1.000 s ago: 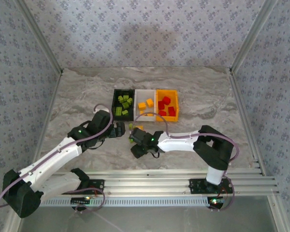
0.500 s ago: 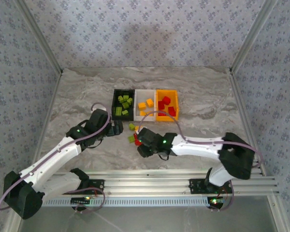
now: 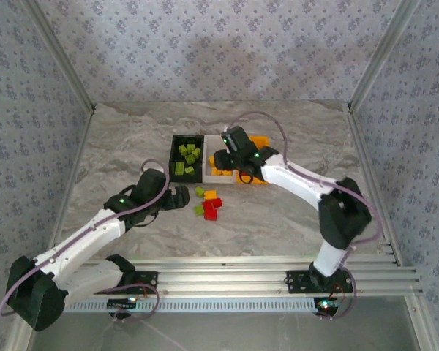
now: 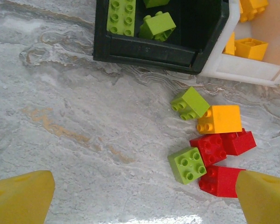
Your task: Sort the legos into containers by color
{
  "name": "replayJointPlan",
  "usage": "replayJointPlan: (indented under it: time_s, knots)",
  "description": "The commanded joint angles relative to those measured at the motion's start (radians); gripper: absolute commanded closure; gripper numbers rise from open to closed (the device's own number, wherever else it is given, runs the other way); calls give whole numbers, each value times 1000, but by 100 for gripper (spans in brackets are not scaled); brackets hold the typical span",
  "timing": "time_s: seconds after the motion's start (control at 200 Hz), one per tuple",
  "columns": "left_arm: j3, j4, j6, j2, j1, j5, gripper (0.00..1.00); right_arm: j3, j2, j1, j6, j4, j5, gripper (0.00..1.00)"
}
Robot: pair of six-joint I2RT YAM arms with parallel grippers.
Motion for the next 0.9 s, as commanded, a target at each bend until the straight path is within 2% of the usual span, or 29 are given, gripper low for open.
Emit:
replayJointPlan:
  time_s: [0.0, 0.07, 0.095, 0.18, 0.255, 0.41, 0.54, 0.685, 0.81, 0.894]
  knots:
    - [-12, 23, -6, 15, 3, 33, 1, 107, 105, -19, 19, -50, -2, 53]
    - [-15, 27, -5, 22, 2, 37, 1, 171, 161, -24, 26, -87, 5, 49]
    - [-16, 28, -4, 23, 2, 39, 1, 191, 175, -24, 27, -98, 11, 46]
    - [-20, 39, 1, 30, 0, 47, 0, 246, 194, -32, 31, -121, 18, 24]
    - [-21, 53, 8, 42, -3, 55, 0, 253, 164, -33, 24, -108, 36, 18]
    - [-15, 98, 30, 88, -24, 87, 1, 137, 28, -17, 44, -60, 35, 16]
    - [16, 126, 60, 172, -94, 69, 3, -22, -102, 0, 75, -11, 29, 15]
    - [79, 145, 91, 312, -166, 19, 15, -200, -230, 3, 113, 25, 41, 15]
    - [101, 168, 87, 395, -170, 16, 28, -287, -307, -4, 125, 24, 56, 15]
    - [102, 163, 70, 425, -164, -7, 33, -323, -347, -8, 135, 22, 62, 14]
